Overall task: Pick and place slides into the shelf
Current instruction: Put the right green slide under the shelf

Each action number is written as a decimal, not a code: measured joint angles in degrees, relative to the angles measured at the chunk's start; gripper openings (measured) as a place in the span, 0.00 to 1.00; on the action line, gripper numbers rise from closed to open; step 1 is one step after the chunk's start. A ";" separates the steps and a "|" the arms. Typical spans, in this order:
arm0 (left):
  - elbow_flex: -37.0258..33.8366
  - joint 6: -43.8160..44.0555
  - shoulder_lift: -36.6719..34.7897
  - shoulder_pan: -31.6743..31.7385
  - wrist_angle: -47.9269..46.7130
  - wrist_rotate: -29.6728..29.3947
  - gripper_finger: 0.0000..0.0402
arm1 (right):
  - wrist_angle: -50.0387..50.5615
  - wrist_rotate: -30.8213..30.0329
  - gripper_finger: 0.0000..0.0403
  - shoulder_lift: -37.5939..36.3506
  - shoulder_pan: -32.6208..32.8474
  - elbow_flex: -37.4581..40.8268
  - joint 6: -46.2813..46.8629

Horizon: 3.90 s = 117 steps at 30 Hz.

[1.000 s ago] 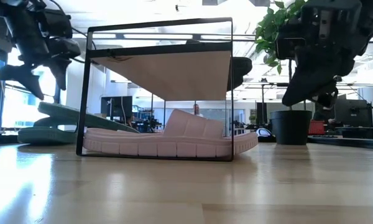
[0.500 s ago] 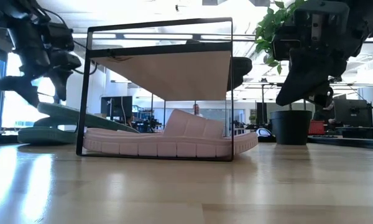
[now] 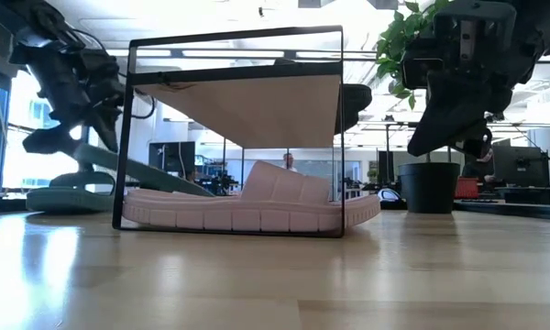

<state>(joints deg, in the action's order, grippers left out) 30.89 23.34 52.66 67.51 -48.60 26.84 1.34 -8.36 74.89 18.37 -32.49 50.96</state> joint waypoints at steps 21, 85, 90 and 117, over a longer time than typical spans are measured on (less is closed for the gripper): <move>0.42 -2.03 -2.35 0.00 9.35 -0.49 0.14 | -0.58 -0.14 0.00 0.00 0.00 0.00 -2.56; 14.62 -21.46 -26.61 -0.04 47.44 0.56 0.13 | -12.97 -1.90 0.00 -5.13 0.02 -0.02 10.09; 23.10 -34.34 -23.10 -0.04 40.10 -1.44 0.13 | -15.08 -7.18 0.00 -11.18 0.03 -0.02 8.30; 36.00 -85.37 -4.22 -13.70 39.34 -16.00 0.13 | -24.24 -2.32 0.02 -25.36 -16.79 -13.62 -5.12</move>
<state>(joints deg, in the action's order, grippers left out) 66.89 -62.03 48.44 53.81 -9.26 10.84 -22.89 -10.67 49.53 1.58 -46.11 45.84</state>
